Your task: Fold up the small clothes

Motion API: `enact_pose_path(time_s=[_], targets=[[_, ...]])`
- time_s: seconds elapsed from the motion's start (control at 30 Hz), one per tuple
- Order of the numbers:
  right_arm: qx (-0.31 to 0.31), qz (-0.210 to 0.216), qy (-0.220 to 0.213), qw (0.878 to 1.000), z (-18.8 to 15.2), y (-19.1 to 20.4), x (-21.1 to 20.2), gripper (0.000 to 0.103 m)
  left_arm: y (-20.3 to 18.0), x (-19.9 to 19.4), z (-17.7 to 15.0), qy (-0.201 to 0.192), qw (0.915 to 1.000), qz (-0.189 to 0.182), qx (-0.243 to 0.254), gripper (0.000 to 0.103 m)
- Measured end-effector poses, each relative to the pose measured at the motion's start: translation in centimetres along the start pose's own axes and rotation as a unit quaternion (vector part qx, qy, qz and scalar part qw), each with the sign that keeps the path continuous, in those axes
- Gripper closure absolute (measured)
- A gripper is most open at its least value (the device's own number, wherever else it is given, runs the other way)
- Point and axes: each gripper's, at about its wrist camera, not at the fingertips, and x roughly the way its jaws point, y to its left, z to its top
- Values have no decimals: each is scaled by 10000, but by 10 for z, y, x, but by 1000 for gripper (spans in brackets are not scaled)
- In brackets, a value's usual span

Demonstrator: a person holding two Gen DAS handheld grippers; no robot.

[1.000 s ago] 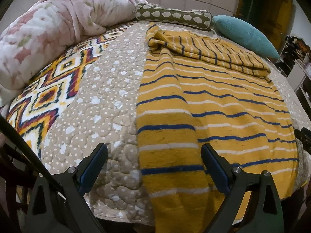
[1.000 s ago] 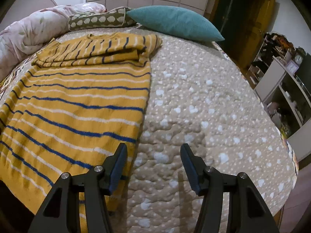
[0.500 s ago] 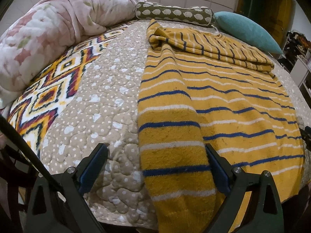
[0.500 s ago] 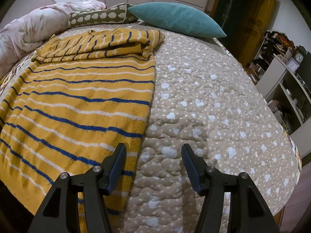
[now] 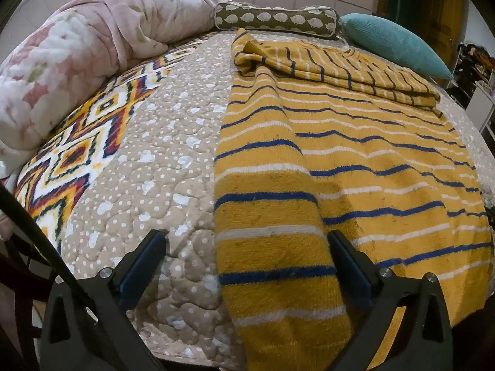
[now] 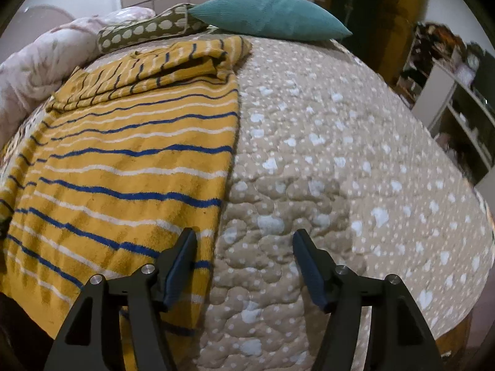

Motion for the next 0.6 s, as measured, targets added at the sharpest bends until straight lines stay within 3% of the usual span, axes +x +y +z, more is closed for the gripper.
enact_pose_path(time_s=[0.6], targets=[[341,-161,84,9993,-4,3,-1,30,3,-1,-3,-115,9998,-160,37,0]])
